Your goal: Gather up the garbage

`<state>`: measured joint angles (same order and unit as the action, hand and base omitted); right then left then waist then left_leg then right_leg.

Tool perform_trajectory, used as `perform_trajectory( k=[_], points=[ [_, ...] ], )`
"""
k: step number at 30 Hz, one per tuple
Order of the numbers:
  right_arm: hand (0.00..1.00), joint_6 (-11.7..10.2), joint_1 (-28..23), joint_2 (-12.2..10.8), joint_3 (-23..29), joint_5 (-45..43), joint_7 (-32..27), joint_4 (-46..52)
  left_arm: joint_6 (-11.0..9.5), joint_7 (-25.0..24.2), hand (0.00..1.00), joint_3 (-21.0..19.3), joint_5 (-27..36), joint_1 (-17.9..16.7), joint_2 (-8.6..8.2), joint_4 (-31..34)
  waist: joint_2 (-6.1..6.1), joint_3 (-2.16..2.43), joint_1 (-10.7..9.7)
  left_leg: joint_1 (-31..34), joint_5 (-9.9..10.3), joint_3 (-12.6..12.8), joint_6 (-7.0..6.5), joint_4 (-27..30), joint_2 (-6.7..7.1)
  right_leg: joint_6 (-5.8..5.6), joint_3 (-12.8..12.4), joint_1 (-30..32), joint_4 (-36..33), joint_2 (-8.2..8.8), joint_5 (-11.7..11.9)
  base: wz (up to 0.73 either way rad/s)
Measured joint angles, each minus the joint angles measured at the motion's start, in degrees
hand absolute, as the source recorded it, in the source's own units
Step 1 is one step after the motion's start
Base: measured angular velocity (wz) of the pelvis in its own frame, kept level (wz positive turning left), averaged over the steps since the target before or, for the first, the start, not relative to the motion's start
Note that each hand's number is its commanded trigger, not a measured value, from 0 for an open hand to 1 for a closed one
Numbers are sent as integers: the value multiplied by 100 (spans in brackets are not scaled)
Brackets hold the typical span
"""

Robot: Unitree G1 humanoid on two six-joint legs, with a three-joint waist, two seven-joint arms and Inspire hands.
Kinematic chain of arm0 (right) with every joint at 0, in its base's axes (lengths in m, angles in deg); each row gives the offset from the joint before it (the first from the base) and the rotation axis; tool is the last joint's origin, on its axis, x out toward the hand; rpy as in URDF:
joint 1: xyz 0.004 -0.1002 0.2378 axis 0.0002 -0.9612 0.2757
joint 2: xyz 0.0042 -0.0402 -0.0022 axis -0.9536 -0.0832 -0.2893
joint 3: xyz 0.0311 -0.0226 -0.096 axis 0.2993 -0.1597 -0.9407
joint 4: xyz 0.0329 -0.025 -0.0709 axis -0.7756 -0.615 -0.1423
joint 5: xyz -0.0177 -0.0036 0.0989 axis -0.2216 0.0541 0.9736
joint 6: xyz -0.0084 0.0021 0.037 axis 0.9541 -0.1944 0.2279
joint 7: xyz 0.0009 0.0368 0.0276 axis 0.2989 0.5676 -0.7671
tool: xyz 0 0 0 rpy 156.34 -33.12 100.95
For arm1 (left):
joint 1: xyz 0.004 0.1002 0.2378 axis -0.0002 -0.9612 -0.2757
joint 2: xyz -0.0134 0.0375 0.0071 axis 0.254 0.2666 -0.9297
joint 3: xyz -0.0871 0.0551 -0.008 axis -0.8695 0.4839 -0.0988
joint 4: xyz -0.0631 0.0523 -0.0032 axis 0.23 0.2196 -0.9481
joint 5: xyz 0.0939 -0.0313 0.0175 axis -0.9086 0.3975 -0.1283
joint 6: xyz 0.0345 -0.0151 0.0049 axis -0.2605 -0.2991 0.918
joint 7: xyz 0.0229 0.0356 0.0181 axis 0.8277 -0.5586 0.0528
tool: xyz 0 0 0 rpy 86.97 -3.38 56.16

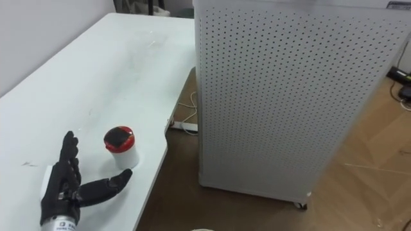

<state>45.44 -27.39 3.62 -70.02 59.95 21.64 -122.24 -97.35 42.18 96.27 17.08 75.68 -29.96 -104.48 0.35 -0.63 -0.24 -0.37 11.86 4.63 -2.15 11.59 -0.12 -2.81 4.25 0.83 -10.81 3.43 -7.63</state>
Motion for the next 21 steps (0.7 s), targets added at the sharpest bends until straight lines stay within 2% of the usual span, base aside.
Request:
perform_trajectory(
  k=[5, 8, 21],
  points=[
    [100, 70, -28, 1, -24, 6, -13, 0, 83, 59, 0, 0, 170, 79, 0, -4, -11, -6, -1, 23, 0, 0, 0, 1, -3, 0, -3, 32, -1, -1, 0, 0],
    [100, 70, -29, 14, -24, 4, -14, 0, 83, 88, 0, -5, 278, 130, 2, -6, -33, -20, 4, 24, 1, 0, 1, 1, -4, 0, -3, 33, -2, -2, 0, 0],
    [100, 70, -31, 15, -98, -9, -24, 5, 83, 238, 0, -5, 340, 306, 5, -40, -44, -24, -7, 18, 1, 22, 1, 11, -7, 1, -8, 30, -8, -3, 1, 0]
  ],
)
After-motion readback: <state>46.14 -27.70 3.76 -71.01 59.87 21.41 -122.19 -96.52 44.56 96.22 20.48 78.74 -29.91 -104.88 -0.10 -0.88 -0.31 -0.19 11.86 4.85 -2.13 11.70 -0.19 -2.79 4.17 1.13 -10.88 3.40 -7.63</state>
